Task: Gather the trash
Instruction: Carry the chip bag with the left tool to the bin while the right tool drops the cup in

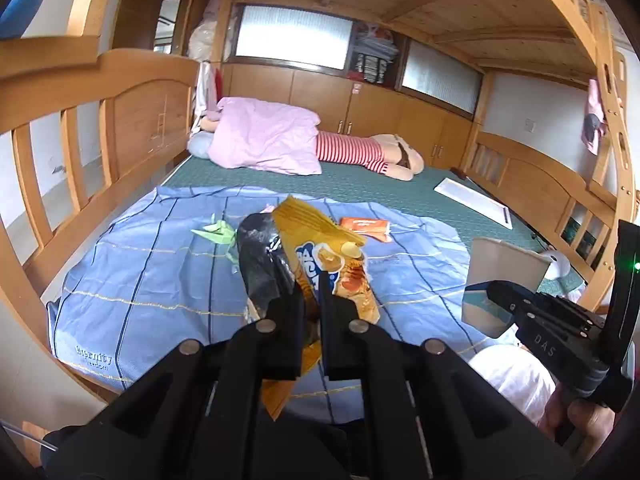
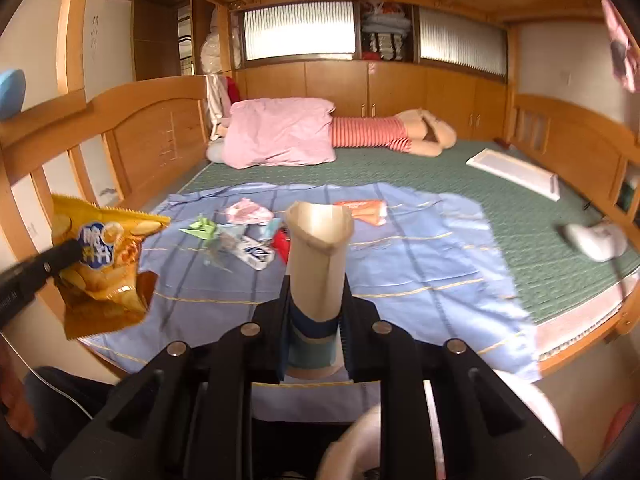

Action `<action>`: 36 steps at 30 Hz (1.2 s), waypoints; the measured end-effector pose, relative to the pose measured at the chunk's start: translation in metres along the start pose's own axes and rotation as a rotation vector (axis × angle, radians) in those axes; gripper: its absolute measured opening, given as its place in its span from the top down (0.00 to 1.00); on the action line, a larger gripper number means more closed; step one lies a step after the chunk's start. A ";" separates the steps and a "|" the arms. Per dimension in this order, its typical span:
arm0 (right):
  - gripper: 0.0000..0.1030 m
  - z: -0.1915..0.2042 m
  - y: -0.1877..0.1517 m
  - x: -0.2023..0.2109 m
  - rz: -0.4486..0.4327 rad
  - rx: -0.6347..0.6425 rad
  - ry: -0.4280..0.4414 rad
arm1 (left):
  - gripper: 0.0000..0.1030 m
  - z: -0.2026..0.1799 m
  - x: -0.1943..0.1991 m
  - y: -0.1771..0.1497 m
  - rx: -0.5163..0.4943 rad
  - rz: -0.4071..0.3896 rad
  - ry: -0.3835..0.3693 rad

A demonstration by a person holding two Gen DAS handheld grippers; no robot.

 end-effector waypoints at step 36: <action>0.38 -0.243 -0.131 0.049 0.302 -0.561 -0.354 | 0.20 -0.163 -0.059 -0.131 -0.026 0.533 -0.793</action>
Point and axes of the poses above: each gripper's, at about its wrist camera, not at the fingertips, and x roughly against the way its jaws point, z to its left, y to its top, the point moved 3 cm from there along -x, roughly the way its jaws point, and after that the axes turned 8 degrees about -z, right-handed, at the moved point
